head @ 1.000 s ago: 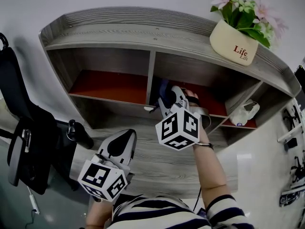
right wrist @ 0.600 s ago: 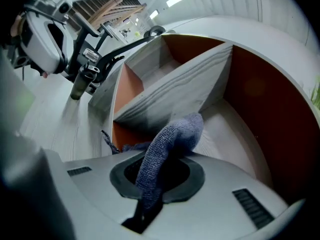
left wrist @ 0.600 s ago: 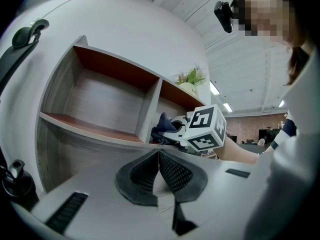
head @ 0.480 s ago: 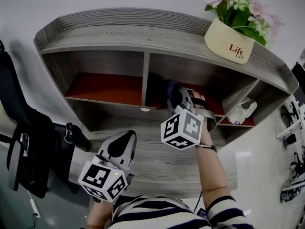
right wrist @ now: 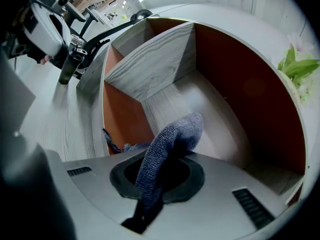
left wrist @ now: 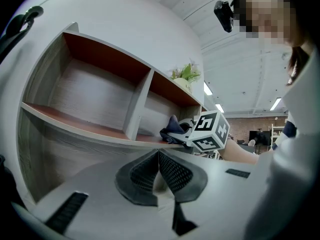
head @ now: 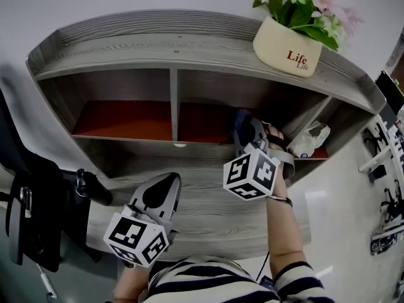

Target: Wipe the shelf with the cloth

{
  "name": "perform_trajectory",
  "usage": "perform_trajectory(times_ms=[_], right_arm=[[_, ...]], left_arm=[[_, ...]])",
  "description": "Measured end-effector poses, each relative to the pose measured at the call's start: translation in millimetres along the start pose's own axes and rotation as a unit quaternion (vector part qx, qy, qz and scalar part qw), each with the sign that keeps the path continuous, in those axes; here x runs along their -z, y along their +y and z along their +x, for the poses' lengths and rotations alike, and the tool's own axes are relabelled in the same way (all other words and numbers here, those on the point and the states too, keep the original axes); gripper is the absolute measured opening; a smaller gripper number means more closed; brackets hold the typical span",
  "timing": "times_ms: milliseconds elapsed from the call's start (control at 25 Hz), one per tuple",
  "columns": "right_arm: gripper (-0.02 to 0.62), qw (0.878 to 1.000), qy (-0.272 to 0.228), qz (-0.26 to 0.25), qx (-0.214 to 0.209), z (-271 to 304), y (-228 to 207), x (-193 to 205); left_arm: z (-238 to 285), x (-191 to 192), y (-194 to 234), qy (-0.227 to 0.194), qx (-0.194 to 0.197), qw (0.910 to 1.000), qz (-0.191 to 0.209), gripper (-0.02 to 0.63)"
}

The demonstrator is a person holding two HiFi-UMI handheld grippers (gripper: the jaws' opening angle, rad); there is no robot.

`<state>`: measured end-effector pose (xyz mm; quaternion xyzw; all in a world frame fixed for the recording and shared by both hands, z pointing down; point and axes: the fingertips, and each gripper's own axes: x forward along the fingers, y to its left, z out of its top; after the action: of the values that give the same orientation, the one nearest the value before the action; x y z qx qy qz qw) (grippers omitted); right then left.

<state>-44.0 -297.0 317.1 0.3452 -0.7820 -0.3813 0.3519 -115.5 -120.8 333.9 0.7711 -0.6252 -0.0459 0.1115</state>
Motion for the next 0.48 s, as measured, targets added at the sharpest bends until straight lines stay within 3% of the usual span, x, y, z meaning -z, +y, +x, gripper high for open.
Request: perform_trajectory(times_ms=[480], right_arm=[[0.044,0.997,0.069,0.002,0.044,-18.8,-20.5,49.4]], left_arm=[[16.5,5.4,-15.7,0.007,0.034,0.9994,-0.008,0.015]])
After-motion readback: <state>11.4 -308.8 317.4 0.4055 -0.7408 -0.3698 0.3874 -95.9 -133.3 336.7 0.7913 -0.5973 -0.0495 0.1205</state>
